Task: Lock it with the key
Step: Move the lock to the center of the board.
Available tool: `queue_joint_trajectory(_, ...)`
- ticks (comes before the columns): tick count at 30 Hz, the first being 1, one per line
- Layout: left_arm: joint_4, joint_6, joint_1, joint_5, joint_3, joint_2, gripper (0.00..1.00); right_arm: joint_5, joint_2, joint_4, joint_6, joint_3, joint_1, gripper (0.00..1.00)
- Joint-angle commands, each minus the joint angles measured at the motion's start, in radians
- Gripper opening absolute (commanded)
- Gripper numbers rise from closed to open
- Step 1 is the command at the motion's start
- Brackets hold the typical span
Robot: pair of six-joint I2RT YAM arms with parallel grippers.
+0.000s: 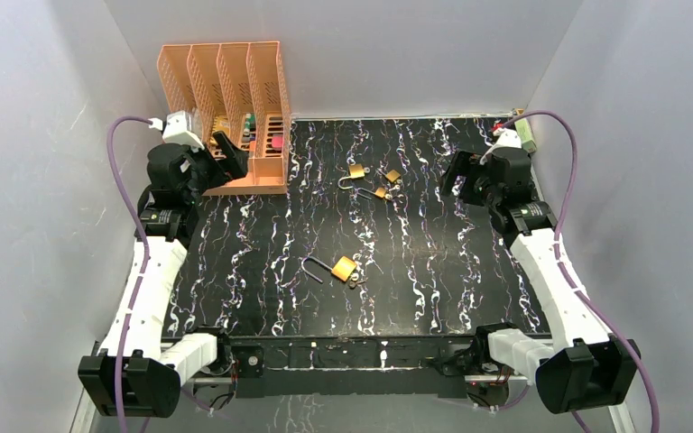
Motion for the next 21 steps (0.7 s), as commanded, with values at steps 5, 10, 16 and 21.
queue_joint_trajectory(5, -0.049, 0.026, -0.175, -0.011, 0.078, 0.031, 0.98, 0.012, 0.037, 0.042, -0.016, 0.034, 0.052, 0.99)
queue_joint_trajectory(10, -0.034, 0.024, -0.188, -0.066, 0.096, 0.022, 0.98, -0.17, -0.062, 0.271, -0.234, -0.09, 0.107, 0.98)
queue_joint_trajectory(16, -0.07, -0.032, -0.188, -0.069, 0.06, 0.007, 0.98, 0.12, 0.039, 0.102, -0.287, 0.031, 0.504, 0.99)
queue_joint_trajectory(21, -0.041, -0.076, -0.188, -0.013, 0.0, -0.015, 0.98, 0.122, 0.014, 0.156, -0.301, -0.007, 0.732, 0.99)
